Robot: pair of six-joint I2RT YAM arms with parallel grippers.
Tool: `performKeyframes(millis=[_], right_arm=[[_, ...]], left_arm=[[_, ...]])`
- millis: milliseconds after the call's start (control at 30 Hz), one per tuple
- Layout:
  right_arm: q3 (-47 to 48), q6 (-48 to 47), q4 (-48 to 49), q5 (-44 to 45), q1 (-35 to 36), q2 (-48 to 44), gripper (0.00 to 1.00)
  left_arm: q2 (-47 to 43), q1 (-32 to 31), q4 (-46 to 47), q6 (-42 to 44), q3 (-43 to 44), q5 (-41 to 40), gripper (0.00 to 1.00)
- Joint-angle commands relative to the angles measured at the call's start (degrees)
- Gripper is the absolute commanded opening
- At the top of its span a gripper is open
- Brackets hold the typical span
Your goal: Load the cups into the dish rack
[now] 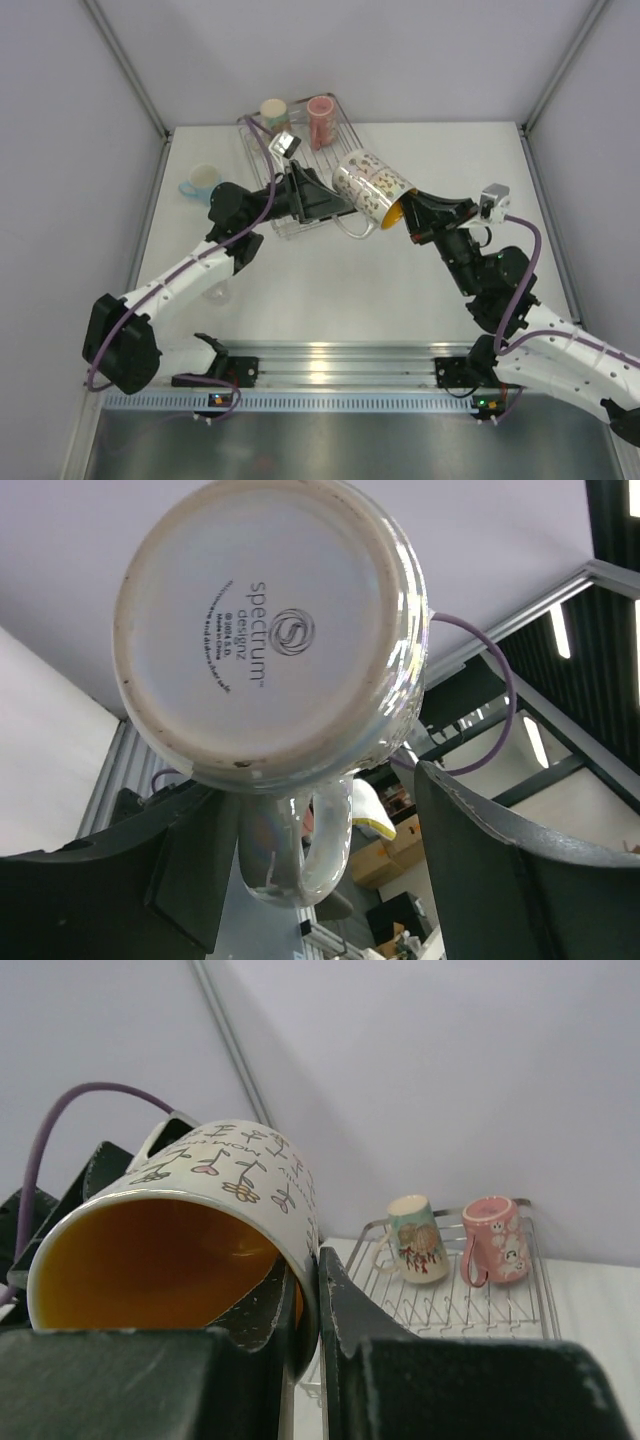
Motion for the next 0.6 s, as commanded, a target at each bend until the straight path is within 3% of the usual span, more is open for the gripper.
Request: performKeyframes(millis=[0,100,367,567], right_arm=[[0.2,4.6,14.4,-2.9,-0.3,-1.9,0.0],[-0.2,4.6,15.4,-2.6,-0.3,-1.5,0.0],[-0.1,4.6,16.4,-2.6,-1.1,0.1,0.0],[-1.4,5.3,17.0,-2.3,-1.4,0.4,0.0]], left_arm=[[2.3,-1.1,21.0,-10.0,-0.3,1.2,0.73],[4.4,-2.7,23.4,-11.5,-0.1,2.5,0.65],[5.0,-6.6,23.4,-8.9,-0.7,4.0,0.63],[5.1,-7.1,23.4,-9.4,0.4,5.9,0.48]])
